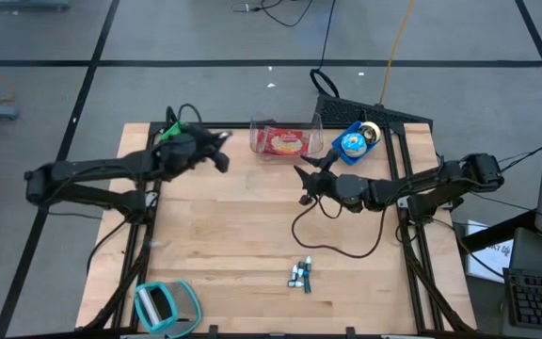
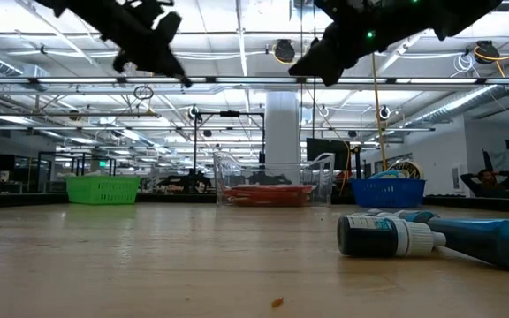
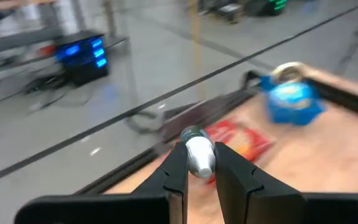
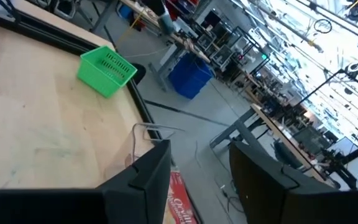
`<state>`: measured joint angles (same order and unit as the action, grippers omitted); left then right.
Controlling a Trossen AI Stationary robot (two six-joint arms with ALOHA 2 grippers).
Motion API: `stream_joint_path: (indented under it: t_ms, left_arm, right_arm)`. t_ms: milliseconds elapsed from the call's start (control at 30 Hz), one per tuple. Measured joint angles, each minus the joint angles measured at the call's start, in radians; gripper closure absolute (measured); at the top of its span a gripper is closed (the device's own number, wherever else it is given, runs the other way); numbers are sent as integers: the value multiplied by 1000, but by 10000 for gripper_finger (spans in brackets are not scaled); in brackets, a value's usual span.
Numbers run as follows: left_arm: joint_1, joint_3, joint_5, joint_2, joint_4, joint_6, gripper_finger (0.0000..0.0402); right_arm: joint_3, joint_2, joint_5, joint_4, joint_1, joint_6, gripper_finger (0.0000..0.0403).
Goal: Pick & Place Food Item
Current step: Put the blue food coloring bottle into the green bin
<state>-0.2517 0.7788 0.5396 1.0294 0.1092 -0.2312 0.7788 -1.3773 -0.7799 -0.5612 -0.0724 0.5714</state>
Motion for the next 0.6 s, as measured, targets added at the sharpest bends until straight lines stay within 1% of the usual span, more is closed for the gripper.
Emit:
stream_joint_path:
  t_ms: [133,233,333,600]
  left_arm:
    - [-55,0,47,-55,188,-65,354]
    - [-102,-3,57,-74,264,-116,354]
    - [-152,-48,47,-80,262,-156,354]
    - [-288,-201,-31,-97,224,-264,354]
  right_arm:
    - [0,0,34,25,13,-26,252]
    - [-1,0,64,25,19,-36,252]
    - [-1,-1,79,29,20,-40,252]
    - [-1,-1,77,43,19,-40,252]
